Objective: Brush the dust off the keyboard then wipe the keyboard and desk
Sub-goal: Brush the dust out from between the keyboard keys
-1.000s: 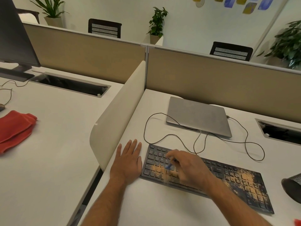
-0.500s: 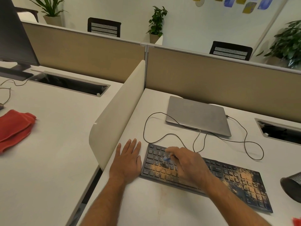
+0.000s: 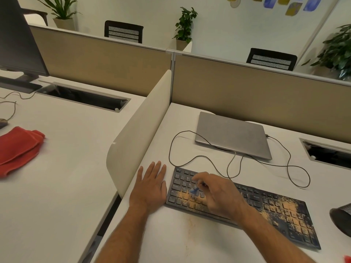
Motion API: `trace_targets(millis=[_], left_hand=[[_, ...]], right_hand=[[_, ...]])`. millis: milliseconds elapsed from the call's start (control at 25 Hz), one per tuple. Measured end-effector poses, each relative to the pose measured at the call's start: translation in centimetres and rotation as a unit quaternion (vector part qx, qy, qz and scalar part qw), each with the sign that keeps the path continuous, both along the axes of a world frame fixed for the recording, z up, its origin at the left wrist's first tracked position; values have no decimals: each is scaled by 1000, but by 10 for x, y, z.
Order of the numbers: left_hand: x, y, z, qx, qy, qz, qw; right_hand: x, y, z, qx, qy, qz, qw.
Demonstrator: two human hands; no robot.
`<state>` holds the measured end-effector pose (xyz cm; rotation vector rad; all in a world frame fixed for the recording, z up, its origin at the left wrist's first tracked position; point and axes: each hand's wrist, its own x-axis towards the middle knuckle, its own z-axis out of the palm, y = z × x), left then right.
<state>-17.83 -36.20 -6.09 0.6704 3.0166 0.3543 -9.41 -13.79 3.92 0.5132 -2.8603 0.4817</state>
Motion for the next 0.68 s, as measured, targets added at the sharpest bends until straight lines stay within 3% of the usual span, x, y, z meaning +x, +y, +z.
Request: trace_targets(millis=[160, 360, 560, 680], left_hand=[[0, 0, 0, -4, -3, 0, 1000], [0, 0, 1, -5, -1, 1, 1000], [0, 0, 1, -7, -1, 2, 1000], [1, 1, 0, 0, -1, 3, 1000]], right_hand=[[-4, -4, -5, 42, 11, -6, 999], [-5, -5, 1, -27, 9, 1, 1000], [0, -13, -3, 40, -10, 31, 999], [-5, -10, 1, 5, 2, 21, 1000]])
